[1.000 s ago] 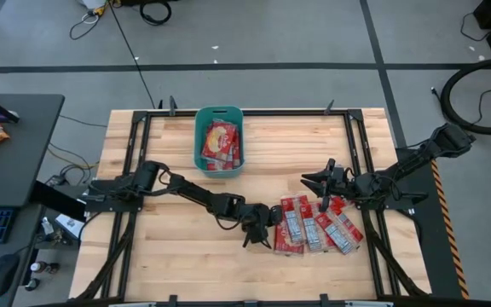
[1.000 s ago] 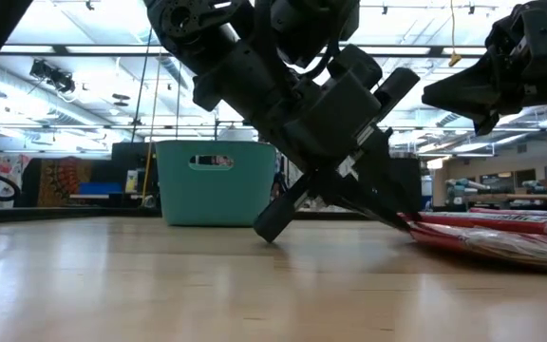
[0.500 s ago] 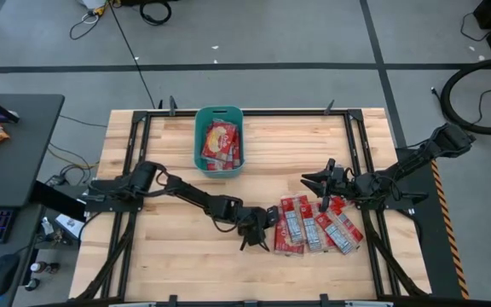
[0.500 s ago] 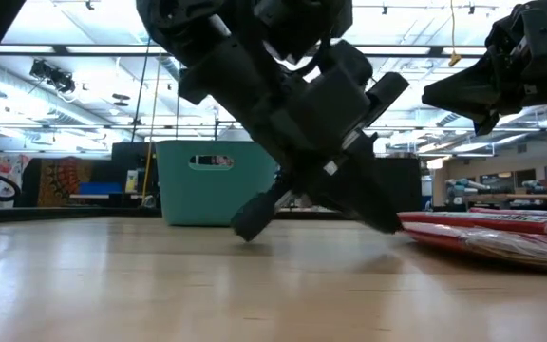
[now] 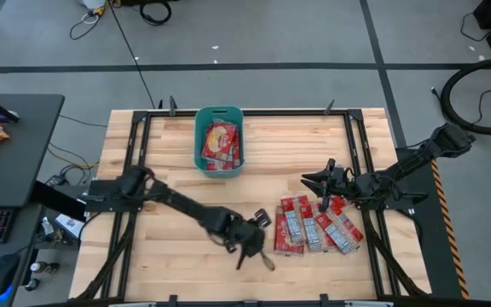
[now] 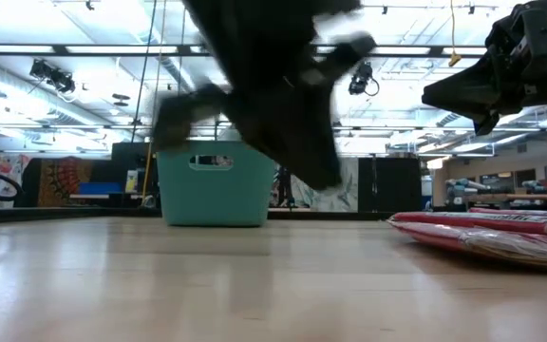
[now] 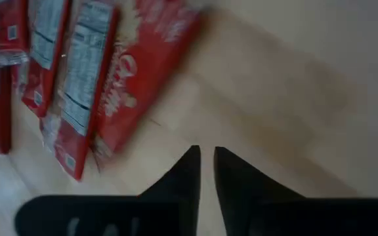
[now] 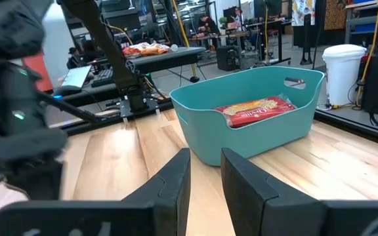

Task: Sort popcorn bags into baskets
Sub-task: Put the popcorn pack into the green bin

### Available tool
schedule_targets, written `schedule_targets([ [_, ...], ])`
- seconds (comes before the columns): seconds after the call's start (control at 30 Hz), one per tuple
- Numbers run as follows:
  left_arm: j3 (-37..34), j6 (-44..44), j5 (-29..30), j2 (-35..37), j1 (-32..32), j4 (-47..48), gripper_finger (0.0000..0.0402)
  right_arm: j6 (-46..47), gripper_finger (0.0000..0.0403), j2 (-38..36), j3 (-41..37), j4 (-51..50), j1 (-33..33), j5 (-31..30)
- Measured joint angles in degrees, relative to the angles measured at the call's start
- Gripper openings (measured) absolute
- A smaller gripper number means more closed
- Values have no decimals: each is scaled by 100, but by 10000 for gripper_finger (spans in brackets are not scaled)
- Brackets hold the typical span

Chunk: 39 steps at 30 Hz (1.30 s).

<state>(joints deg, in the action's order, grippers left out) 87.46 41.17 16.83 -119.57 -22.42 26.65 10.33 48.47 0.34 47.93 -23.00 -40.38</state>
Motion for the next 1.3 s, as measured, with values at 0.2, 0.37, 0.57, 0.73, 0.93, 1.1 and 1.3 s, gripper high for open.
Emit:
schedule_targets([
  [0.2, -300, -595, 472, 786, -422, 909, 6, 0, 90, 0, 0, 8, 0, 0],
  [0.37, -1277, -1120, 657, 1671, -417, 968, 17, 0, 90, 0, 0, -2, 0, 0],
  [0.57, -2604, -1576, 1051, 2855, -332, 155, 11, 0, 90, 0, 0, 31, 0, 0],
  [0.73, -3643, -1947, 1055, 3844, -325, -1071, 10, 197, 90, -9, 0, 151, 0, 3],
  [0.93, -4385, -2634, 1045, 4768, -325, -1641, 12, 1192, 90, -7, 0, 664, 16, 156],
  [1.1, -4847, -3176, 1000, 5346, -441, -1871, 12, 1215, 90, -10, 0, 1150, 101, 264],
  [1.3, -5541, -3465, 993, 5827, -636, -2637, 13, 1327, 90, -9, 43, 1471, 356, -260],
])
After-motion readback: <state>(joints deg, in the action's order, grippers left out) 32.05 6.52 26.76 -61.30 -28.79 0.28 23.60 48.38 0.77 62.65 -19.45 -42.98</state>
